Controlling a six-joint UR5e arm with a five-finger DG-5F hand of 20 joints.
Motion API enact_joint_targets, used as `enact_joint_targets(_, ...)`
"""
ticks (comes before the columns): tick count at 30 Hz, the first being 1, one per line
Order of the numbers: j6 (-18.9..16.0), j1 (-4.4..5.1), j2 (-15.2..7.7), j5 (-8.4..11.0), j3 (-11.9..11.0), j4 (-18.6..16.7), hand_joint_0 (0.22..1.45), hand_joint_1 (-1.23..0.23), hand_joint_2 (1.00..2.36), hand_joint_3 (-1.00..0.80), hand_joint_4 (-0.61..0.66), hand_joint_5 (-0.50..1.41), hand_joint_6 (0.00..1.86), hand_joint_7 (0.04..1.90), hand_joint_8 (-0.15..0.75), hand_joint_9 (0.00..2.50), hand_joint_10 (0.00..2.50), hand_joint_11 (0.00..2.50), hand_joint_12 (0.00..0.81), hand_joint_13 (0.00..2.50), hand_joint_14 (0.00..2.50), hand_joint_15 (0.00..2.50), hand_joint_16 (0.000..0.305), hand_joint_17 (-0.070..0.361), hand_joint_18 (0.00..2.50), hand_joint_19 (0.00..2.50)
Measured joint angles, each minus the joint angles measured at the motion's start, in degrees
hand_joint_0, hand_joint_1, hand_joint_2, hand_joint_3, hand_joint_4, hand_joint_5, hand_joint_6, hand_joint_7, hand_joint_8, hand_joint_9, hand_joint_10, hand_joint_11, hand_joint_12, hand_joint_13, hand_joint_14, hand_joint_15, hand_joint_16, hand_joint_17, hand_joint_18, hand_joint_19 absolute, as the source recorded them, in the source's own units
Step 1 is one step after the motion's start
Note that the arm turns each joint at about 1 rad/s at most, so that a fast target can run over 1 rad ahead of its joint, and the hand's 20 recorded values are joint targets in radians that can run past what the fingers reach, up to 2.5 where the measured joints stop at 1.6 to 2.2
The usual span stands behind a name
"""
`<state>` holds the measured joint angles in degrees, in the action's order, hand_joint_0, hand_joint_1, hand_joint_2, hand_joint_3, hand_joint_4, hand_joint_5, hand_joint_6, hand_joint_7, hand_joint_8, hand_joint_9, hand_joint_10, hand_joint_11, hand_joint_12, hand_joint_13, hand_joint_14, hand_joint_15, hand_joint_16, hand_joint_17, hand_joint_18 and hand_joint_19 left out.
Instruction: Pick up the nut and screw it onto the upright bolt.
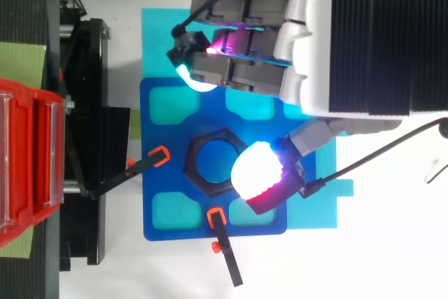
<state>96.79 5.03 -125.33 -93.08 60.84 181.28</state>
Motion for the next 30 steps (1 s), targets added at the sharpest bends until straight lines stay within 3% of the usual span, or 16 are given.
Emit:
enact_joint_targets(9, 0.21, 0.57, -0.02, 0.02, -0.17, -0.96, 0.49, -0.09, 1.0, -0.5, 0.19, -0.12, 0.5, 0.68, 0.207, 0.67, 0.0, 0.0, 0.296, 0.43, 0.0, 0.0, 0.036, 0.082, 0.11, 0.0)
enact_joint_targets(17, 0.23, 2.45, -0.08, 1.45, 0.87, -2.4, 0.49, -0.08, 1.0, -0.5, 0.17, -0.11, 0.5, 0.7, 0.208, 0.63, 0.0, 0.0, 0.311, 0.37, 0.0, 0.0, 0.038, 0.085, 0.03, 0.0)
enact_joint_targets(26, 0.06, 4.28, -0.4, 3.65, 1.38, -3.33, 0.48, -0.08, 1.0, -0.5, 0.19, -0.08, 0.5, 0.9, 0.22, 0.59, 0.0, 0.0, 0.315, 0.34, 0.0, 0.0, 0.038, 0.085, 0.0, 0.0)
enact_joint_targets(28, -0.14, 4.65, -0.56, 4.07, 1.54, -3.38, 0.48, -0.08, 1.0, -0.5, 0.2, -0.06, 0.5, 1.08, 0.222, 0.59, 0.0, 0.0, 0.315, 0.34, 0.0, 0.0, 0.038, 0.085, 0.0, 0.0)
enact_joint_targets(30, -0.33, 4.92, -0.64, 4.34, 1.68, -3.48, 0.49, -0.08, 1.0, -0.5, 0.2, -0.06, 0.5, 1.14, 0.223, 0.59, 0.0, 0.0, 0.315, 0.34, 0.0, 0.0, 0.038, 0.084, 0.0, 0.0)
